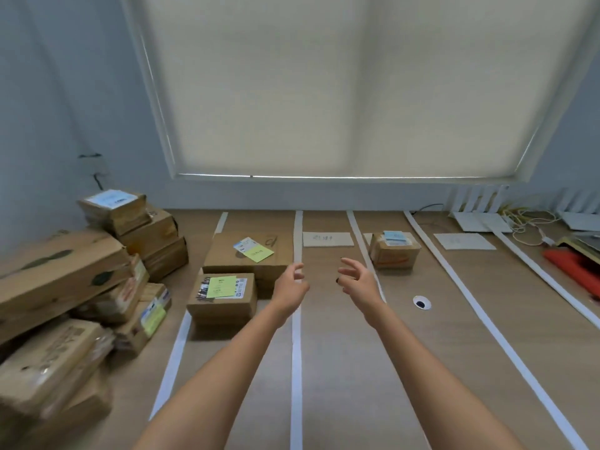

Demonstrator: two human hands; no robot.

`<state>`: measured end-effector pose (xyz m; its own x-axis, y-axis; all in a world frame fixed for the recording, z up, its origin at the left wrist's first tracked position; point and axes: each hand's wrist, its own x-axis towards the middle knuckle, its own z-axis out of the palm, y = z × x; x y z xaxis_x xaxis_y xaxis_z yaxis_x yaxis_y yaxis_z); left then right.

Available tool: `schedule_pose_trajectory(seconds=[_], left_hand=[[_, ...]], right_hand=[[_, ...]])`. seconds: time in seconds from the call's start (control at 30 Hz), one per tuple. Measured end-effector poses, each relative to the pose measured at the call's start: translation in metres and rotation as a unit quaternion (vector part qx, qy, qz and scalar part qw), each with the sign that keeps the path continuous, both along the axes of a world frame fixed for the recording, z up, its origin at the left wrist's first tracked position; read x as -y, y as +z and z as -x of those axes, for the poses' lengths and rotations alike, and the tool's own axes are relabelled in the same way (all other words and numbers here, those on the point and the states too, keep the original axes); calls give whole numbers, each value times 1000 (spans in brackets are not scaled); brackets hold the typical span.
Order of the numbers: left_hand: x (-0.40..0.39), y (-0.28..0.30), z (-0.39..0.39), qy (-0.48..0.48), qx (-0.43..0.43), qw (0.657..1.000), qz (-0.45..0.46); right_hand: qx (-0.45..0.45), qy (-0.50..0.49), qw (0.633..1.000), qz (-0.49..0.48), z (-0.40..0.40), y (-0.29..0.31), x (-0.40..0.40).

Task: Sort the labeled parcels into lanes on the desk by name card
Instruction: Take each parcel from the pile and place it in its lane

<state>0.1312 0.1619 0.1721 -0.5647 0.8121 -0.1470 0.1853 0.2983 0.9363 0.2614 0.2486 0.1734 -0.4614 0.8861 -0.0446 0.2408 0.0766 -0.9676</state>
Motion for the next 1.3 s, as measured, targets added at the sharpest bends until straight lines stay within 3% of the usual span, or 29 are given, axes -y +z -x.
schedule_pose_trajectory(seconds=[0.3,0.77,1.3], left_hand=[[71,45,53,14,1,999,-31],[145,56,134,55,-16,997,-47],[248,61,411,92,-117,989,-7]], right_hand=[[27,19,998,-50,64,36,81],[-6,82,996,-43,151,42,150],[12,91,996,-2,366,31,227]])
